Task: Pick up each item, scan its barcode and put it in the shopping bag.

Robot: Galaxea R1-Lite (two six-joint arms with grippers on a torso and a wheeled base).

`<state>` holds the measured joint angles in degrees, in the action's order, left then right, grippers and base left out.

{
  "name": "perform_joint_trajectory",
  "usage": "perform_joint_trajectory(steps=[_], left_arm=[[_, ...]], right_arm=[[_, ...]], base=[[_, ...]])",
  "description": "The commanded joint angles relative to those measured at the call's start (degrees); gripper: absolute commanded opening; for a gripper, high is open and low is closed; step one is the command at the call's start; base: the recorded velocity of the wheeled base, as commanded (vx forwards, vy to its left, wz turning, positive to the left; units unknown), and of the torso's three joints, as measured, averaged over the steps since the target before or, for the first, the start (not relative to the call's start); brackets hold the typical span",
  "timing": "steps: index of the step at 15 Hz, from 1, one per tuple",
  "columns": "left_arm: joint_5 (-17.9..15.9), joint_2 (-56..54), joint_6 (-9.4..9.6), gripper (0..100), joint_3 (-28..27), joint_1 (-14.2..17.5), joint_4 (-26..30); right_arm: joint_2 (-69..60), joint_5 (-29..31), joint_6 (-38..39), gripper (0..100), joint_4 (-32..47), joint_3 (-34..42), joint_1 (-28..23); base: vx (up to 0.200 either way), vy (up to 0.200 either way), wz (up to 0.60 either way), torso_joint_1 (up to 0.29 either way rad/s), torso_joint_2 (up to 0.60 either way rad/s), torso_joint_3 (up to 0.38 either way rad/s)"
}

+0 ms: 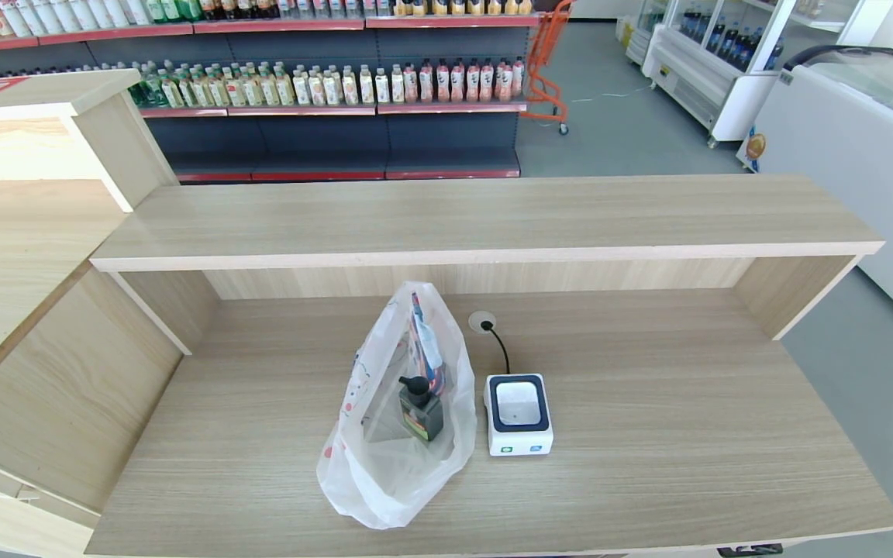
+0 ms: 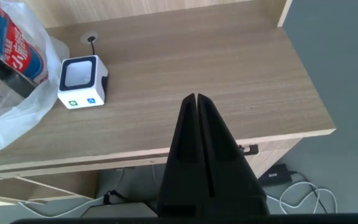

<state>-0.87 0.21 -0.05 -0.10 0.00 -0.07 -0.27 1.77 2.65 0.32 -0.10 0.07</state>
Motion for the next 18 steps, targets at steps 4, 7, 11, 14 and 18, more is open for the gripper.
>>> perform_joint_trajectory(steps=[4,7,11,14,18], left_arm=[[0.07,-0.21,-0.30,100,0.01,0.00,-0.01],[0.07,-0.21,-0.30,100,0.01,0.00,-0.01],[0.07,-0.21,-0.30,100,0.01,0.00,-0.01],[0.07,-0.21,-0.30,100,0.01,0.00,-0.01],[0.07,-0.21,-0.30,100,0.01,0.00,-0.01]], right_arm=[[0.27,-0.01,-0.01,0,0.03,0.01,0.01],[0.27,-0.01,-0.01,0,0.03,0.01,0.01],[0.27,-0.01,-0.01,0,0.03,0.01,0.01],[0.27,-0.01,-0.01,0,0.03,0.01,0.01],[0.27,-0.01,0.17,0,0.03,0.01,0.01]], base=[[0.050,0.000,0.00,0.001,0.00,-0.001],[0.000,0.000,0.00,0.017,0.01,-0.002],[0.000,0.000,0.00,0.000,0.00,0.000],[0.000,0.000,0.00,0.000,0.00,0.000],[0.000,0.000,0.00,0.000,0.00,0.000]])
